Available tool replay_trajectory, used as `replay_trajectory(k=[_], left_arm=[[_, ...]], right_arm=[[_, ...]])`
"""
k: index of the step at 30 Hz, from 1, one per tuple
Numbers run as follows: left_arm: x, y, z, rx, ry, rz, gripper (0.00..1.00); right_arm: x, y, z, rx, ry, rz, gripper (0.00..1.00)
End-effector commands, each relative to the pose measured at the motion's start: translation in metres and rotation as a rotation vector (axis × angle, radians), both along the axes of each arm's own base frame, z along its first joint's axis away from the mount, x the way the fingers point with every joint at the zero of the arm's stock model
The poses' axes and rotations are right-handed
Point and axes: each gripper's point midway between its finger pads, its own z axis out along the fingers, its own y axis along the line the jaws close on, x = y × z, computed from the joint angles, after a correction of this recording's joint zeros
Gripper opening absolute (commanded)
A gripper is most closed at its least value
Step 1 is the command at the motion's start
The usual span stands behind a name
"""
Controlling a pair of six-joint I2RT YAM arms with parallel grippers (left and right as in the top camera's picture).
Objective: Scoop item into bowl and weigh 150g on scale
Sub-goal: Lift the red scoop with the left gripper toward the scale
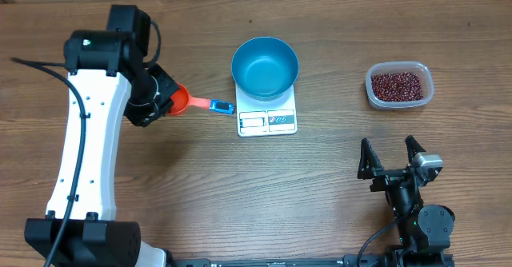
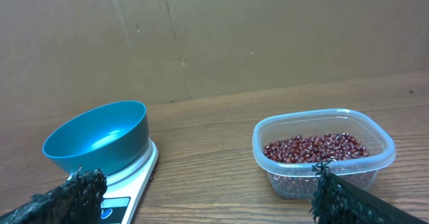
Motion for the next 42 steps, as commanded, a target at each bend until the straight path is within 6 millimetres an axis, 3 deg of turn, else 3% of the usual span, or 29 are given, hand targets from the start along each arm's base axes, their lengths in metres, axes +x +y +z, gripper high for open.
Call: replay_trajectory(k=[1, 34, 42], left_arm=[[0.0030, -0.0016, 0.0051, 0.026, -0.027, -0.003, 0.04], [0.0047, -0.0021, 0.0053, 0.028, -0.034, 0.009, 0.04], [0.0028, -0.0107, 0.0056, -0.022, -0.025, 0.002, 0.04]], right_arm=[[0.0002, 0.0017, -0.0027, 0.005, 0.001, 0.007, 1.00], [0.0002, 0.0017, -0.0027, 0.005, 0.001, 0.007, 1.00], [0.0001, 0.0023, -0.0025, 0.027, 0.003, 0.010, 1.00]])
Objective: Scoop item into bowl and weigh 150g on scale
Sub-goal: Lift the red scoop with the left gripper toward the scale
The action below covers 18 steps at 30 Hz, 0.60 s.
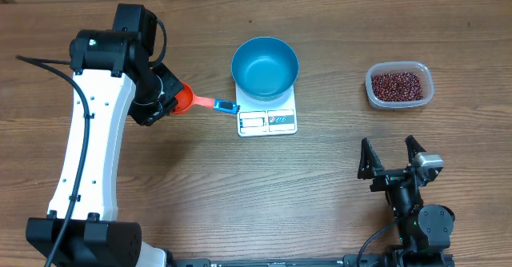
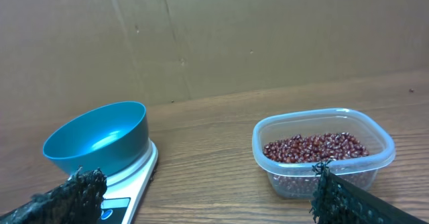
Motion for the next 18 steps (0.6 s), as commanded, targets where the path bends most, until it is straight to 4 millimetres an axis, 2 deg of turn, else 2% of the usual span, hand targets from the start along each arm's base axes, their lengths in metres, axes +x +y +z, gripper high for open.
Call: replay_trajectory(k=[1, 2, 6, 11, 18], left_arm=[[0.000, -0.004, 0.005, -0.018, -0.013, 0.013, 0.04], [0.000, -0.004, 0.005, -0.018, -0.013, 0.013, 0.04], [0.000, -0.005, 0.005, -0.021, -0.011, 0.013, 0.04], [-0.002, -0.005, 0.005, -0.022, -0.004, 0.013, 0.04], [-0.003, -0.005, 0.005, -0.022, -0.001, 0.012, 0.04]], right_arm=[[0.000, 0.004, 0.002, 0.070, -0.008, 0.019, 1.00], [0.000, 0.005, 0.007, 0.105, -0.026, 0.027, 1.00], [-0.011, 0.027, 0.055, 0.277, -0.180, 0.187, 1.00], [-0.027, 0.045, 0.091, 0.309, -0.236, 0.316, 1.00], [-0.039, 0.046, 0.113, 0.346, -0.134, 0.313, 1.00]])
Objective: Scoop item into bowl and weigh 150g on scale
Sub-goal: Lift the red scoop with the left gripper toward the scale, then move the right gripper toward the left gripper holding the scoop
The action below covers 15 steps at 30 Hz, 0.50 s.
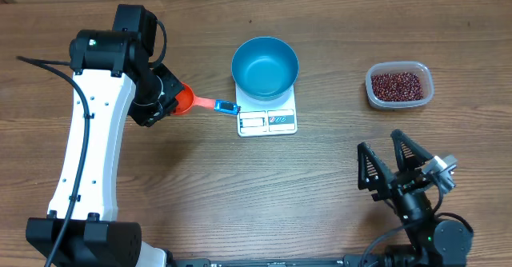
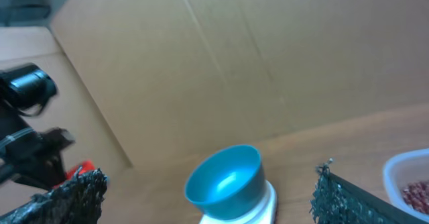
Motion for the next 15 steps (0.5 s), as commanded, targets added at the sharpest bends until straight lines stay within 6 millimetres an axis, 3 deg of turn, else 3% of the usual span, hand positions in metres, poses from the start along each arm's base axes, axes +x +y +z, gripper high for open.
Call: replay_trajectory(k=[1, 8, 12, 15], left_arm=[[0.000, -0.003, 0.005, -0.012, -0.011, 0.014, 0.04], [0.001, -0.003, 0.005, -0.012, -0.015, 0.014, 0.04], [0.001, -0.004, 0.005, -0.015, -0.013, 0.033, 0.04], [0.001, -0.004, 0.005, -0.018, -0.012, 0.050, 0.04]], right_arm=[[-0.014, 0.004, 0.032, 0.017, -0.004, 0.030, 1.00], [-0.014, 0.010, 0.047, 0.011, 0.171, 0.067, 1.00], [-0.002, 0.041, 0.057, 0.002, 0.286, 0.268, 1.00], [0.008, 0.060, 0.054, 0.011, 0.376, 0.410, 1.00]])
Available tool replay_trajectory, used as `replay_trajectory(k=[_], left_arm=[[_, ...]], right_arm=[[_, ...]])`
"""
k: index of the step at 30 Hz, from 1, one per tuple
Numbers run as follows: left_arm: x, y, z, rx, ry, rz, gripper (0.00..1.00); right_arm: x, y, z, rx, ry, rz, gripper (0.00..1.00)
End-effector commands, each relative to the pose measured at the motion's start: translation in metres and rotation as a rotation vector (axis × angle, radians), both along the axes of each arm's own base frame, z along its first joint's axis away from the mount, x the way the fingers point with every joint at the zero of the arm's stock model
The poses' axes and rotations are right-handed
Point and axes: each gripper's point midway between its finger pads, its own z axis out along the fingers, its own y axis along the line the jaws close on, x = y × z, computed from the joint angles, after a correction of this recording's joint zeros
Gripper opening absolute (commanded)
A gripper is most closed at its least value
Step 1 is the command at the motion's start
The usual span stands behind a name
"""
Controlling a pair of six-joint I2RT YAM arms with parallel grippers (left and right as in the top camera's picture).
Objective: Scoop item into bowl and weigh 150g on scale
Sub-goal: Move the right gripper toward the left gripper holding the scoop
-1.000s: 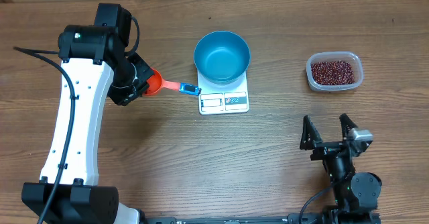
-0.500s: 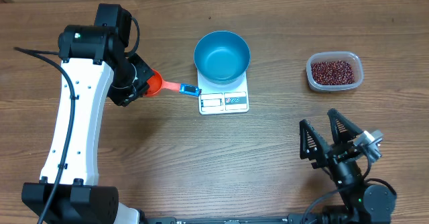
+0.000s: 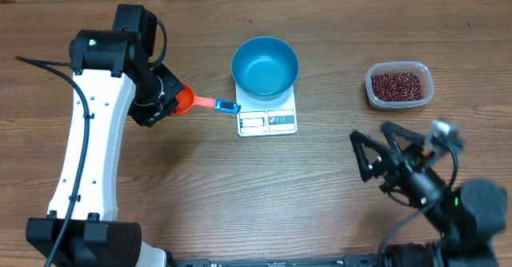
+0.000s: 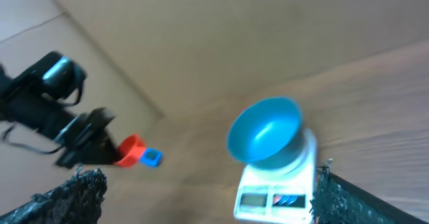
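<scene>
A blue bowl stands on the white scale at the table's middle back. A clear tub of red beans sits at the back right. My left gripper is shut on the orange scoop, whose blue handle end lies beside the scale's left edge. My right gripper is open and empty, raised at the front right and turned leftward. The right wrist view is blurred: bowl, scale, scoop, and my right gripper spread wide at the bottom.
The white left arm reaches from the front left up to the scoop. A brown cardboard wall stands behind the table. Bare wood lies between the scale and the right arm.
My right arm has lifted and swung further left; its view now takes in the scale, bowl and scoop, and the bean tub has left that view. The left arm and scoop have not moved.
My left gripper first held the scoop just left of the scale, then a little nearer, its blue end at the scale's edge, where it has stayed. My right gripper rested open facing the bean tub, then was raised and turned left, and now faces the scale.
</scene>
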Motion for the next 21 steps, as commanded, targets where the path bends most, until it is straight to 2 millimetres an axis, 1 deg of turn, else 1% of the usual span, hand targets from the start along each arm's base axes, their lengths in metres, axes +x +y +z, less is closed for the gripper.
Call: replay_trajectory(k=[1, 3, 4, 6, 7, 8, 9, 10, 12, 14, 16, 20, 21], left_arm=[[0.001, -0.003, 0.005, -0.011, -0.014, 0.029, 0.04], [0.002, -0.003, 0.005, -0.012, -0.017, 0.030, 0.04], [0.002, -0.004, 0.005, -0.015, -0.020, 0.029, 0.04], [0.004, -0.007, 0.006, -0.032, -0.025, 0.026, 0.04], [0.006, -0.010, 0.007, -0.052, -0.032, 0.024, 0.04], [0.007, -0.012, 0.007, -0.062, -0.036, 0.022, 0.04], [0.009, -0.014, 0.008, -0.076, -0.045, 0.019, 0.05], [0.010, -0.017, 0.009, -0.090, -0.051, 0.017, 0.05], [0.014, -0.020, 0.010, -0.110, -0.063, 0.019, 0.05], [0.019, -0.024, 0.011, -0.113, -0.086, 0.010, 0.05], [0.024, -0.029, 0.013, -0.117, -0.113, -0.001, 0.04], [0.032, -0.051, 0.016, -0.136, -0.155, -0.022, 0.04], [0.033, -0.055, 0.017, -0.138, -0.162, -0.034, 0.04]], right_arm=[[0.003, 0.030, 0.006, 0.037, 0.076, 0.215, 1.00], [0.014, 0.044, 0.001, 0.069, 0.112, 0.333, 1.00], [0.017, 0.047, 0.001, 0.093, 0.129, 0.358, 1.00], [0.033, 0.052, -0.003, 0.218, 0.248, 0.390, 1.00], [0.044, 0.054, -0.009, 0.303, 0.349, 0.379, 1.00], [0.049, 0.054, -0.015, 0.363, 0.429, 0.369, 1.00], [0.056, 0.055, -0.026, 0.431, 0.537, 0.350, 1.00], [0.060, 0.056, -0.035, 0.476, 0.618, 0.345, 1.00], [0.066, 0.060, -0.053, 0.505, 0.710, 0.363, 1.00], [0.068, 0.067, -0.062, 0.509, 0.744, 0.414, 1.00], [0.069, 0.076, -0.065, 0.499, 0.742, 0.464, 1.00], [0.070, 0.097, -0.067, 0.465, 0.708, 0.530, 1.00], [0.070, 0.099, -0.067, 0.462, 0.707, 0.534, 1.00]])
